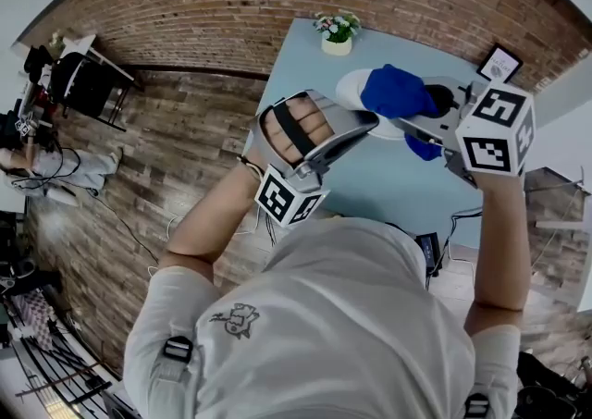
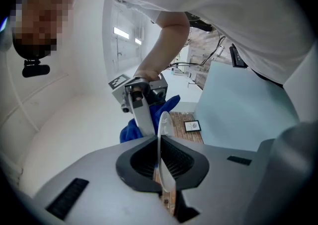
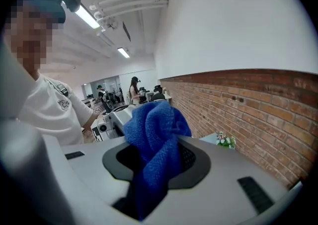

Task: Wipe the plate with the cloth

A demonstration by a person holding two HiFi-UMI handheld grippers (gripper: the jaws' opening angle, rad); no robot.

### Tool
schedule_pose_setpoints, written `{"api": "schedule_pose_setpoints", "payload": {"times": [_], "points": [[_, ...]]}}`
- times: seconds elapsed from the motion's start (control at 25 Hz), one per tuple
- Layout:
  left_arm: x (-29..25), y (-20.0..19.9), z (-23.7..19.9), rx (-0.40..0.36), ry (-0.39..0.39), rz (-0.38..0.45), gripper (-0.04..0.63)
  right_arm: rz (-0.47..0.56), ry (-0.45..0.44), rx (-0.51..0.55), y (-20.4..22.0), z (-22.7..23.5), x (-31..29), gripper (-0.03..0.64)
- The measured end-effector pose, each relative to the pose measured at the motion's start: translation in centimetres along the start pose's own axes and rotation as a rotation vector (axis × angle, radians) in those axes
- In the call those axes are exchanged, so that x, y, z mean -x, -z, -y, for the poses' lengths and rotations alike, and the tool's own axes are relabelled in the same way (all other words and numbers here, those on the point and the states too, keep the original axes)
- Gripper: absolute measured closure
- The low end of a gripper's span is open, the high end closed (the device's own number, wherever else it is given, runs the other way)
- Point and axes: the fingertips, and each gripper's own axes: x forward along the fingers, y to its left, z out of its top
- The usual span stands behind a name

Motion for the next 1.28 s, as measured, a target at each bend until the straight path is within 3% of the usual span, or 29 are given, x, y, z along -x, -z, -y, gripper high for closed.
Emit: {"api": "schedule_pose_setpoints", "payload": {"times": [0.16, 0.36, 0.6, 0.76, 0.92, 1.08, 1.28], "points": [[-0.9, -2.5, 0.5, -0.051, 0.012, 0.044, 0.577, -0.052, -0.004, 0.046, -0.7, -0.3, -1.8, 0.491], [-1.5, -4.1, 0.5, -0.059, 0.016, 0.083, 0.577, -0.135, 0.063, 0.056, 0.4, 3.4, -2.8, 0.491], [-0.6, -2.4, 0.3, -0.030, 0.001, 0.020, 0.575, -0.109, 0.079, -0.091, 3.1, 7.6, -1.2, 0.491], [-0.2, 0.2, 0.6, -0.013, 0.008, -0.037, 0.577, -0.053, 0.069, -0.123, 3.3, 7.1, 0.2, 0.491], [-0.5, 1.4, 0.7, 0.008, 0.012, -0.060, 0.577, -0.024, 0.037, -0.081, 2.1, 4.1, 0.3, 0.491], [-1.1, 0.8, 0.8, 0.004, 0.020, -0.045, 0.577, -0.024, 0.007, -0.027, 1.0, 1.7, -0.7, 0.491], [-2.6, -1.1, 1.2, -0.002, 0.028, -0.020, 0.577, -0.078, 0.069, 0.010, 1.1, 3.8, -2.5, 0.491]]}}
